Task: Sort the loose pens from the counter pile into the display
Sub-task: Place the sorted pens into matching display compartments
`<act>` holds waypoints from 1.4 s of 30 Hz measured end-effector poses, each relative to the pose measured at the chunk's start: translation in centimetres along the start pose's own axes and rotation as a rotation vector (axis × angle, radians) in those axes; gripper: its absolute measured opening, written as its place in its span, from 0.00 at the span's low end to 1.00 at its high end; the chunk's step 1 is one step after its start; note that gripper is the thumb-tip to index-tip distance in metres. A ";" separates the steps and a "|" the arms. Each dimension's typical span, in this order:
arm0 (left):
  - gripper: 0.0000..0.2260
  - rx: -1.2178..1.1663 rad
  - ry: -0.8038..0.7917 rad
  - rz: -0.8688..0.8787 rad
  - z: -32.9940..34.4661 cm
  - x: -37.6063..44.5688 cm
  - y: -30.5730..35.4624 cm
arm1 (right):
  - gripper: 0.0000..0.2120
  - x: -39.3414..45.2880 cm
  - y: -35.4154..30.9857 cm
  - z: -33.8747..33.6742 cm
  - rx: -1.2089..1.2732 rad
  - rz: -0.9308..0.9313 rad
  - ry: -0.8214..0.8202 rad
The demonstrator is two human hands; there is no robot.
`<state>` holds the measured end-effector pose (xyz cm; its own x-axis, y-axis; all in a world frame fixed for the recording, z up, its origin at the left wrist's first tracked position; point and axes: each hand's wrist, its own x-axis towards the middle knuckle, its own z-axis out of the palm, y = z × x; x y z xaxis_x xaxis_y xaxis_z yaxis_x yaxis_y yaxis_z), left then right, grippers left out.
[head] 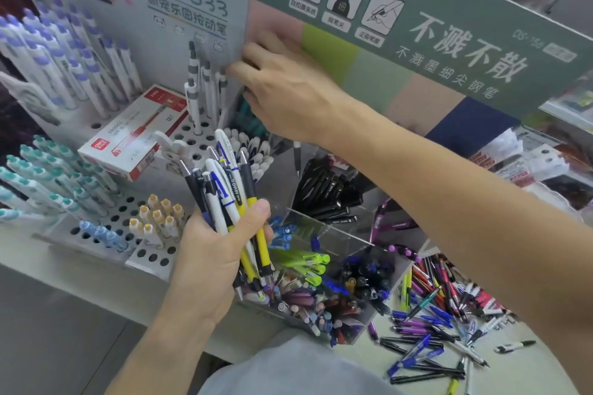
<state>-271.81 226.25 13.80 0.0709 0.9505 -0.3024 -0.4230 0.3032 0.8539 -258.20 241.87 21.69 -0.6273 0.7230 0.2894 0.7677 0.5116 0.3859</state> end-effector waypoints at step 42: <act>0.20 0.398 -0.669 -0.415 5.1 -5.3 -6.7 | 0.05 -26.3 -8.1 -7.0 1.334 1.142 -0.244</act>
<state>-264.72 219.53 11.88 0.7159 0.5611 -0.4156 0.0912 0.5150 0.8523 -248.89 215.45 17.07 0.1825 0.9383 -0.2938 0.4197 -0.3446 -0.8397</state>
